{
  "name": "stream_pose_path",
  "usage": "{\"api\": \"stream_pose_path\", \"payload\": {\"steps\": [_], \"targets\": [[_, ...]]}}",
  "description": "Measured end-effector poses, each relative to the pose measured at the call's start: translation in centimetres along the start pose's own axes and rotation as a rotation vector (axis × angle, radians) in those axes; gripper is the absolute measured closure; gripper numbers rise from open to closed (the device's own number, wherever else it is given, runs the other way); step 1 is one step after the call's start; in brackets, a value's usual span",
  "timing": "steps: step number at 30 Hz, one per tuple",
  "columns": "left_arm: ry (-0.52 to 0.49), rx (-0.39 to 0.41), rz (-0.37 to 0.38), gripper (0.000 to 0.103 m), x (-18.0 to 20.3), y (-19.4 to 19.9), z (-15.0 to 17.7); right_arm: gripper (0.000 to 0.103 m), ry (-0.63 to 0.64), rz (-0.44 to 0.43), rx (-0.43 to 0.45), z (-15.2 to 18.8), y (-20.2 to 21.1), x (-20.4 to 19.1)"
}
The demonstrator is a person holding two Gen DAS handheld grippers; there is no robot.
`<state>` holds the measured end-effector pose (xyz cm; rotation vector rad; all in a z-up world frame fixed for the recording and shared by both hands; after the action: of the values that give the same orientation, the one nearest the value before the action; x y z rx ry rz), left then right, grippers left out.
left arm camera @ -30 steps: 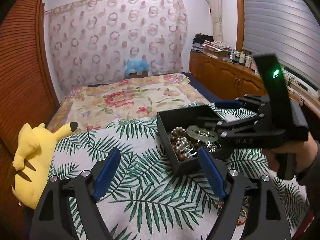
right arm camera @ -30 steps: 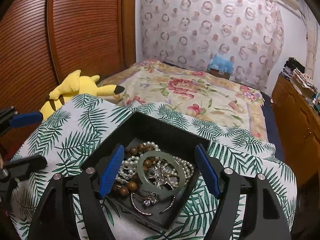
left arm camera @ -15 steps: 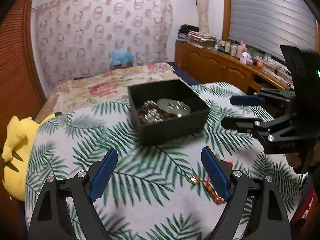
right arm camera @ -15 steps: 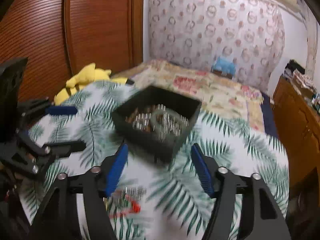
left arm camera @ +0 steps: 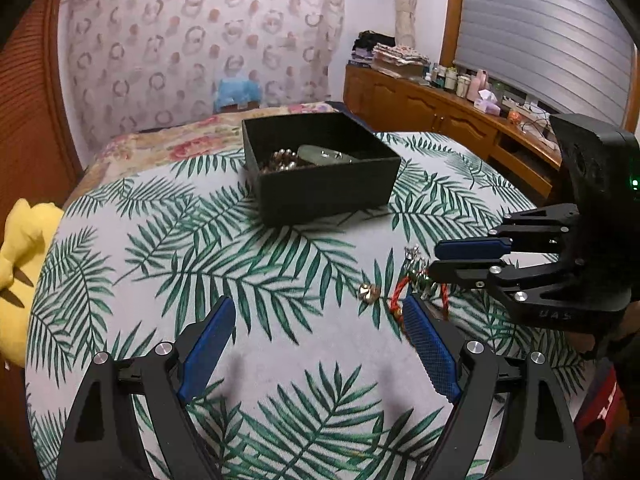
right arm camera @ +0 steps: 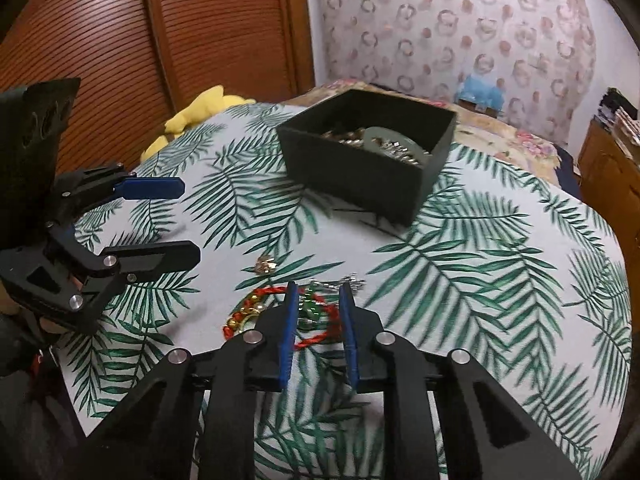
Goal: Organize jewelry
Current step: 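Move the left tool back to the red string bracelet on the cloth, then grasp the red string bracelet with the left tool and lift it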
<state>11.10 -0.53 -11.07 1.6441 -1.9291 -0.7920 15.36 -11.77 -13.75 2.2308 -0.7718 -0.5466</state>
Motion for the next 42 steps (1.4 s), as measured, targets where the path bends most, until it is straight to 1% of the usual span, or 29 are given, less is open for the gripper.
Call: {"api": "stream_pose_path", "payload": {"steps": [2, 8, 10, 12, 14, 17, 22, 26, 29, 31, 32, 34, 35, 37, 38, 40, 42], "targets": [[0.001, -0.006, -0.002, 0.021, -0.1, -0.1, 0.2, 0.081, -0.01, -0.008, -0.018, -0.2, -0.6, -0.2], [0.004, -0.017, 0.004, 0.021, 0.0, -0.3, 0.4, 0.081, 0.013, 0.04, -0.057, -0.8, -1.8, -0.6], [0.001, -0.017, 0.007, 0.021, 0.1, -0.3, 0.5, 0.086, 0.017, 0.05, -0.06, -0.9, -2.0, -0.5], [-0.003, -0.019, 0.01, 0.021, 0.3, -0.4, 0.5, 0.097, 0.022, 0.056, -0.063, -0.9, -1.9, -0.2], [-0.007, -0.023, 0.011, 0.021, 0.5, -0.5, 0.6, 0.097, 0.015, 0.039, -0.06, -0.9, -1.7, 0.0], [-0.006, -0.031, 0.008, 0.021, 0.5, -0.7, 0.8, 0.098, 0.013, 0.041, -0.028, -0.9, -0.8, 0.2], [-0.011, -0.037, 0.009, 0.021, 0.7, -0.9, 0.8, 0.098, 0.0, 0.04, 0.049, -1.4, 1.9, 0.7], [-0.012, -0.039, 0.007, 0.021, 0.8, -1.2, 0.5, 0.098, -0.009, 0.045, 0.086, -1.6, 3.6, 1.2], [-0.01, -0.044, 0.022, 0.021, 1.1, -1.3, 0.4, 0.098, -0.011, 0.057, 0.108, -1.6, 4.8, 1.5], [-0.011, -0.044, 0.047, 0.022, 1.6, -1.1, 0.5, 0.098, -0.011, 0.07, 0.122, -1.6, 5.5, 1.6], [-0.016, -0.043, 0.058, 0.023, 1.9, -1.0, 0.6, 0.098, -0.011, 0.073, 0.127, -1.6, 5.8, 1.7], [-0.026, -0.05, 0.061, 0.035, 2.5, -1.1, 0.8, 0.098, -0.011, 0.08, 0.139, -1.6, 6.4, 1.8], [-0.029, -0.057, 0.066, 0.037, 2.8, -1.2, 0.9, 0.097, -0.011, 0.083, 0.144, -1.6, 6.8, 1.9], [-0.037, -0.069, 0.079, 0.05, 3.2, -1.5, 1.1, 0.097, -0.013, 0.091, 0.151, -1.4, 7.2, 2.0], [-0.041, -0.075, 0.082, 0.053, 3.4, -1.7, 1.1, 0.097, -0.013, 0.097, 0.153, -1.3, 7.4, 2.1], [-0.045, -0.083, 0.09, 0.063, 3.7, -2.0, 1.1, 0.097, -0.015, 0.104, 0.165, -1.2, 7.9, 2.2], [-0.053, -0.088, 0.096, 0.068, 4.0, -2.1, 1.2, 0.097, -0.02, 0.105, 0.18, -1.4, 8.4, 2.3]]}}
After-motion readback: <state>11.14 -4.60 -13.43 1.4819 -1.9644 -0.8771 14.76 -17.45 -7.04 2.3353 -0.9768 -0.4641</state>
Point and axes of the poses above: each gripper's, at about its wrist camera, not at the fingertips, and y roughly against the way its jaws point, x to its right, z to its underside, the point moved 4 cm from there along -y, roughly the way its jaws point, and after that the axes turned 6 degrees about -z, right-handed, at the moved point
